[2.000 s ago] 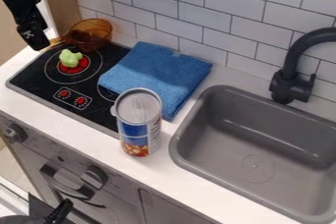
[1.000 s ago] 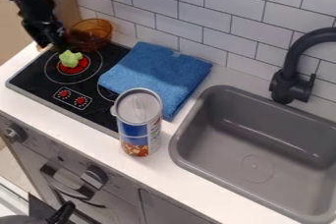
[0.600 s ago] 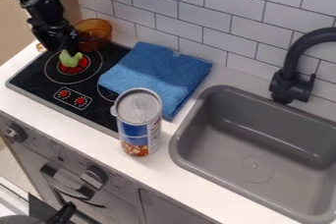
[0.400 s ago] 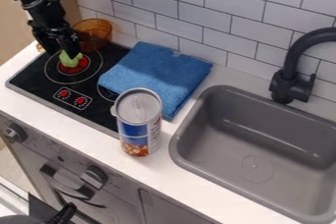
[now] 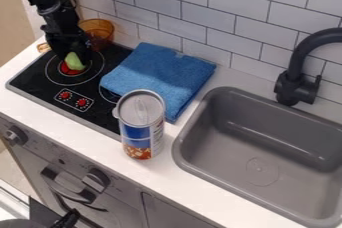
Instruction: Put the green item in a pot
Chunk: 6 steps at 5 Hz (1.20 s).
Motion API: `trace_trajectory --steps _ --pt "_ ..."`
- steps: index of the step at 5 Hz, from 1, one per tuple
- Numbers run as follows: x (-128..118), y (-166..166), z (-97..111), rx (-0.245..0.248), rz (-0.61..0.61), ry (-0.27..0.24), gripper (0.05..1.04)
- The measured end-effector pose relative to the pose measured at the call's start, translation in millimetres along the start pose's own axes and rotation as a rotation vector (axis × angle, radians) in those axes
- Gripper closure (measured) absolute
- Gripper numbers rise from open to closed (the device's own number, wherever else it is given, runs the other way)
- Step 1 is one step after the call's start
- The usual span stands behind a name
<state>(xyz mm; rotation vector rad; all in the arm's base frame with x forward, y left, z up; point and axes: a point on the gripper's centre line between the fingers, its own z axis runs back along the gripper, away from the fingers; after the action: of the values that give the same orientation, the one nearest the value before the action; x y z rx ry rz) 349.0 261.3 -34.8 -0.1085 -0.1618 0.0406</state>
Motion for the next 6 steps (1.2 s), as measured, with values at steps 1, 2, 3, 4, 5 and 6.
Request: trace_trajectory --steps 1,2,3,4,5,6 --pt "-1.4 1.7 -10.0 0.013 0.016 0.007 0.083" --pt "-4.6 2.4 -14.8 0.025 0.005 0.007 0.083" --pt "-7.6 3.3 -17.1 0.049 -0.014 0.012 0.13" --pt "-6.7 0.2 -16.6 0.041 -0.027 -0.007 0.349" --pt "-11.9 -0.5 -16.6 0.044 -0.07 0.036 0.368" --pt "-15.7 -5.7 -13.6 0.013 -0.113 0.059 0.368"
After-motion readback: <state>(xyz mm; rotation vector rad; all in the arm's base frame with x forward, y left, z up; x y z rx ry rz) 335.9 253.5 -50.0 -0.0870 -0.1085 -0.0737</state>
